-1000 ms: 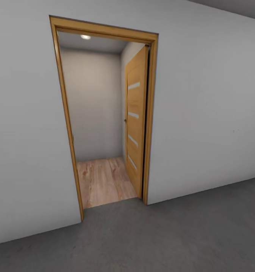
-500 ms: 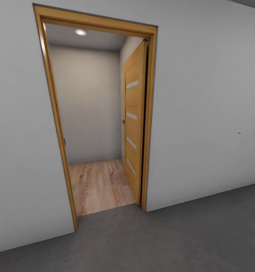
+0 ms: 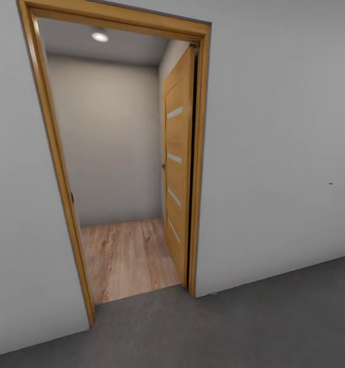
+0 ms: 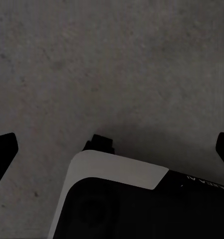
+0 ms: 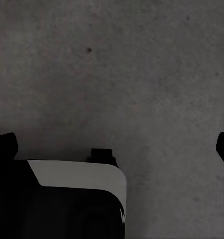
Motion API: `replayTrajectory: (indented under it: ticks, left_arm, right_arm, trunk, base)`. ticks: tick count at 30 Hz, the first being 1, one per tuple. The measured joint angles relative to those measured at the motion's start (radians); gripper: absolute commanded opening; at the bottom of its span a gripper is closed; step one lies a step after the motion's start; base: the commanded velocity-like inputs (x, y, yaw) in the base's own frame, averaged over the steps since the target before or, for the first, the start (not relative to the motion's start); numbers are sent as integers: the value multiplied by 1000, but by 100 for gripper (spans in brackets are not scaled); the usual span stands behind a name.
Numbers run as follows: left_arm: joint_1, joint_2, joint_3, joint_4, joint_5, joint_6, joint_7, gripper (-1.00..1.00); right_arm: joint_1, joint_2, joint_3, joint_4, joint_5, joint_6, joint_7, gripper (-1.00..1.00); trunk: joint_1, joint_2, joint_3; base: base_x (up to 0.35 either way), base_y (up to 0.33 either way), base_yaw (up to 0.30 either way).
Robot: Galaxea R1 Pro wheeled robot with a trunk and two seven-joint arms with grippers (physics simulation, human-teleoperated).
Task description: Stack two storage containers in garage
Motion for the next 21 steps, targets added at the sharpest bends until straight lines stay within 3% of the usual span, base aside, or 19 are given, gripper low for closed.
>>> replayTrajectory:
  ticks: [21]
  left_arm:
    - [0, -2, -3, -1, -2, -3, 9, 100]
  right_arm:
    - [0, 7, -2, 0, -2, 4, 2, 100]
  trunk:
    - [0, 0, 0]
  base:
    - [306, -114, 2]
